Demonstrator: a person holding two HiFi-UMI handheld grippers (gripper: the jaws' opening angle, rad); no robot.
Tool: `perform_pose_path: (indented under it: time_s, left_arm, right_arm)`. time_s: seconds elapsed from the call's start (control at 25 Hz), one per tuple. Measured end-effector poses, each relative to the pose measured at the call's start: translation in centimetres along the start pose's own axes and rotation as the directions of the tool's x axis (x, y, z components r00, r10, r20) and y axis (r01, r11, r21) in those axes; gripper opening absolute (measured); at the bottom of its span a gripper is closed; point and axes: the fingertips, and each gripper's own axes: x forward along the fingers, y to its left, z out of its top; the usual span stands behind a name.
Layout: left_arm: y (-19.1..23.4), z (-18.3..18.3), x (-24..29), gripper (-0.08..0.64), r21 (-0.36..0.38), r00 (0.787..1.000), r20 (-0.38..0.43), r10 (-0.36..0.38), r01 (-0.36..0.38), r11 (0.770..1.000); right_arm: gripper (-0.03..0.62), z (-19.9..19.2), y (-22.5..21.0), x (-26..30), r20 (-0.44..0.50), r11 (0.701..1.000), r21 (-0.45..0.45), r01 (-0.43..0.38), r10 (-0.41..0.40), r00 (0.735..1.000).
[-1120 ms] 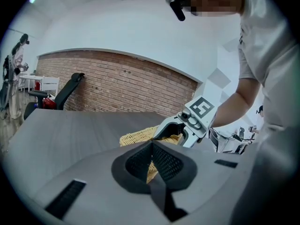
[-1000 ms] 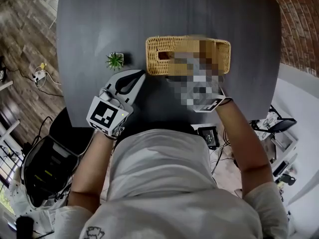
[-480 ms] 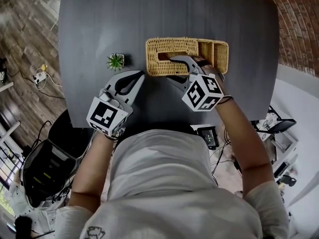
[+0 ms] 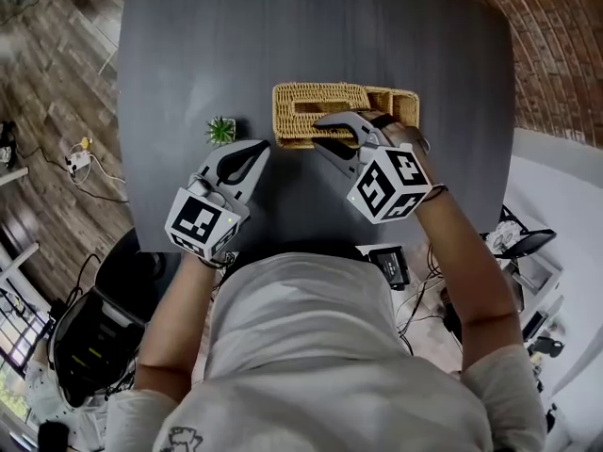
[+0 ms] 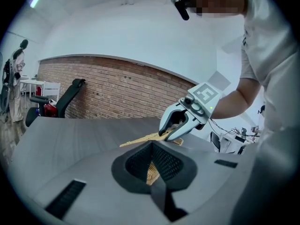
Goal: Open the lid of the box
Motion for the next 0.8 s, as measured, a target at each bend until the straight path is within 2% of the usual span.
perform_pose_path:
  time_s: [0.16,0.56,0.8]
  left_arm:
    - [0.1,1.0,0.1,0.011,0.014,1.0,0.015,-0.005,0.005,1.0]
    - [1.0,1.6,0.6,0.011,0.017,1.0,0.02,0.007,-0.007,1.0]
    - [1.2,1.5,0.7,0.011,0.013,1.0,0.02,0.015,-0.015,1.0]
  right_arm:
    - [0.046,1.5,-2.8,-1.5,0.017,0.999,-0.019,0.042,-0.041,0.999]
    - [0.043,2.3,-9.8,-2.2,0.009,0.993,-0.05,0.107,-0.107,0.994]
    - [0.048,2.2,-12.9,-1.4,0.032,0.995,0.002,0.104,-0.104,0.994]
